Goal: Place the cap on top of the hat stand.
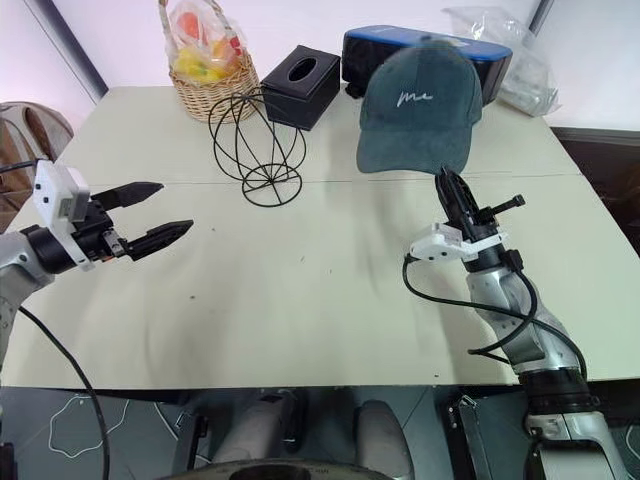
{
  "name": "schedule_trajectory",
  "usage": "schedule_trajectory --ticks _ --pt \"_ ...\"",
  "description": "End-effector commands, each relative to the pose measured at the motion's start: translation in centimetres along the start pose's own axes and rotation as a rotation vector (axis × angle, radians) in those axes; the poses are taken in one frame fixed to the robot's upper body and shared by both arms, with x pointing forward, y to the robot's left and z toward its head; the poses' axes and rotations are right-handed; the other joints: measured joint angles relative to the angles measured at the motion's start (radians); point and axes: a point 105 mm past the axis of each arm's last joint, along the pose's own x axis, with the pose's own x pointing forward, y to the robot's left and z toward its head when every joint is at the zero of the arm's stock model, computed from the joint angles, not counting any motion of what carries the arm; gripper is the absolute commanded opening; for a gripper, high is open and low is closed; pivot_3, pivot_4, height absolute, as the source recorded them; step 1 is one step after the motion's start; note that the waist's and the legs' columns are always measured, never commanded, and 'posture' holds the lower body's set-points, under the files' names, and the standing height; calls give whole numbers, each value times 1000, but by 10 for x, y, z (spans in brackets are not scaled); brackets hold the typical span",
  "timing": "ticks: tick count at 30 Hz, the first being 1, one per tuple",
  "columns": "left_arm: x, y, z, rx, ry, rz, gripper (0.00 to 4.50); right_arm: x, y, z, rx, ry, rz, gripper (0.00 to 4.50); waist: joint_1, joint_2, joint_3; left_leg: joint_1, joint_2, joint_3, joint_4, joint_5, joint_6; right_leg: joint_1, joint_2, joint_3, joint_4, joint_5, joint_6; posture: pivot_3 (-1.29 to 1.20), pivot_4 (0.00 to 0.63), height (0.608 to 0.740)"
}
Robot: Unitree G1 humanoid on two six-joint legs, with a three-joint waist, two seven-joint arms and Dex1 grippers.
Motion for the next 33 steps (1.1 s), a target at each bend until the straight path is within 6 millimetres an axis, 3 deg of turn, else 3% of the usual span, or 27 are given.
schedule_trajectory --ticks 1,7,14,26,33 --pt "-6 10 6 37 -20 46 4500 24 -21 26 29 -100 -92 45 -1 0 0 0 0 0 0 0 0 0 0 0 0 0 0 0 150 740" --pt "-7 18 -2 31 -15 84 4500 52 -13 63 116 -206 -105 45 -3 0 0 0 1 0 -1 2 -3 -1 1 0 0 0 0 0 150 740" --pt "-6 20 -10 24 -12 111 4500 75 3 90 185 -255 -101 45 -1 0 0 0 1 0 -1 2 -3 -1 1 0 0 0 0 0 150 740" --pt "-4 18 -18 17 -3 133 4500 104 25 112 204 -256 -97 45 -4 0 0 0 2 0 -2 3 -6 -3 3 0 1 1 -1 0 150 740" --pt "0 17 -19 12 -9 129 4500 113 26 122 202 -258 -110 45 -3 0 0 0 2 0 -4 4 -7 -4 4 1 1 1 -2 0 150 740"
